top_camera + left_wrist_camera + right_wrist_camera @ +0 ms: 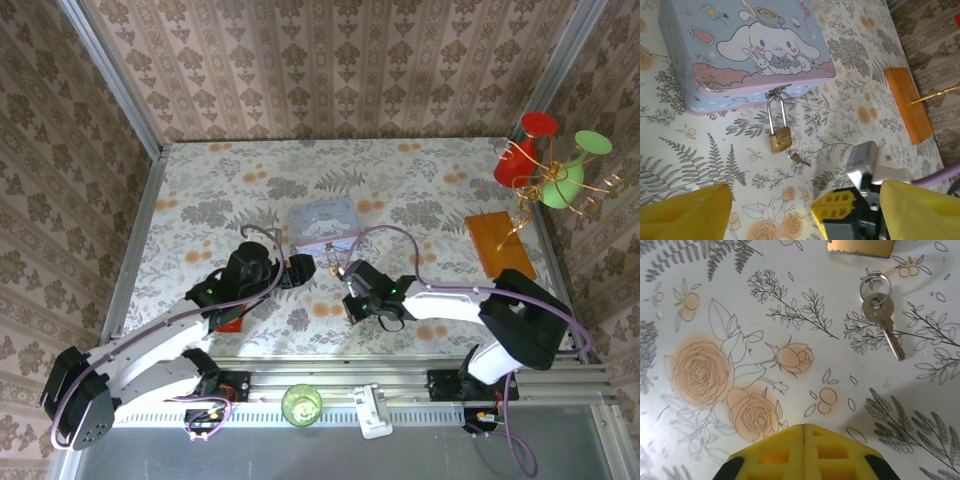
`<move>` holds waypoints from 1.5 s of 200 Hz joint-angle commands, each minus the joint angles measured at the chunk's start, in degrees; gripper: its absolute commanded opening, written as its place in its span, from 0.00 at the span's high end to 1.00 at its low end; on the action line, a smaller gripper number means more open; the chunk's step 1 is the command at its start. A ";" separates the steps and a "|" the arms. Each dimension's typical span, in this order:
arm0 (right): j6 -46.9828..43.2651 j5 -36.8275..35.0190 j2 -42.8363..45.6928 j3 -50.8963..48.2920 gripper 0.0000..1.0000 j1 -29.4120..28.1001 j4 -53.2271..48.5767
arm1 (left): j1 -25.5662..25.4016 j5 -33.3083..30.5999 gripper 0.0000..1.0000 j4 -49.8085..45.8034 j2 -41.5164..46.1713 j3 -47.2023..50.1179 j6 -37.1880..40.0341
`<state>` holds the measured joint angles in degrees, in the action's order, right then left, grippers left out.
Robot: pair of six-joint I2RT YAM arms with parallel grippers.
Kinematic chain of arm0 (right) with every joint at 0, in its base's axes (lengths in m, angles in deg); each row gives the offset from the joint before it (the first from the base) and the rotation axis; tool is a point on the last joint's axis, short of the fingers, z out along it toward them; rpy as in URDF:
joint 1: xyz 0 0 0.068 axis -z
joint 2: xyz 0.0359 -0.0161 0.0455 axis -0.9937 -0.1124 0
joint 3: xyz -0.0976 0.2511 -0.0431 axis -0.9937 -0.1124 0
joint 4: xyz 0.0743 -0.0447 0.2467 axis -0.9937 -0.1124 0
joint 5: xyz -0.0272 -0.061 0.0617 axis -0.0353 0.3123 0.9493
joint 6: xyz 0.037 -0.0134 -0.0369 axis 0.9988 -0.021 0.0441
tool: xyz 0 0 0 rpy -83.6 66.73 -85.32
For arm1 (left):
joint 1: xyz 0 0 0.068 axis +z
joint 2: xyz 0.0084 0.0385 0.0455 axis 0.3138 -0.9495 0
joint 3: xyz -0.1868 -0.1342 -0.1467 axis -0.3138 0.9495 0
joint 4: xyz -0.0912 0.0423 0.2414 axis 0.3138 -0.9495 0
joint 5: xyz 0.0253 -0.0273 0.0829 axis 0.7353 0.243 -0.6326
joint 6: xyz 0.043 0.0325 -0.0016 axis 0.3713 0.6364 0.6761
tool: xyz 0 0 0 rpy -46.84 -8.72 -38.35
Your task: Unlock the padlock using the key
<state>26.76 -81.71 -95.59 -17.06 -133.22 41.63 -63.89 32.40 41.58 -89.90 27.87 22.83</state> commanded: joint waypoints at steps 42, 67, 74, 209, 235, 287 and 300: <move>-5.55 14.00 8.85 -4.67 1.00 7.50 3.85 | -5.54 -4.09 0.26 9.64 -5.45 1.31 -7.74; -4.57 6.70 7.63 -1.42 1.00 7.74 -2.83 | -6.53 -6.37 0.29 7.07 -5.36 0.54 -6.18; -4.20 5.68 7.34 -0.92 0.90 7.69 -2.68 | -7.01 -7.89 0.29 4.68 -4.73 -0.19 -4.99; -12.27 1.37 -14.28 15.89 0.64 8.80 -0.13 | -3.06 -7.36 0.25 1.74 -1.08 1.80 -1.35; -11.68 1.13 -15.25 16.36 0.64 8.78 0.02 | -2.03 -6.22 0.25 1.44 -1.53 1.36 -0.67; -9.65 4.84 -15.43 13.98 0.65 8.32 2.84 | -1.30 -6.28 0.25 0.69 0.39 1.98 -0.75; -9.11 5.07 -15.33 12.86 0.66 8.19 3.32 | -1.21 -6.28 0.25 0.15 0.90 1.99 -0.60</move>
<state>16.00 -78.39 -110.08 -2.46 -124.65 43.47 -65.75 25.53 42.34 -90.86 29.16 20.95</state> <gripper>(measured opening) 0.348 0.750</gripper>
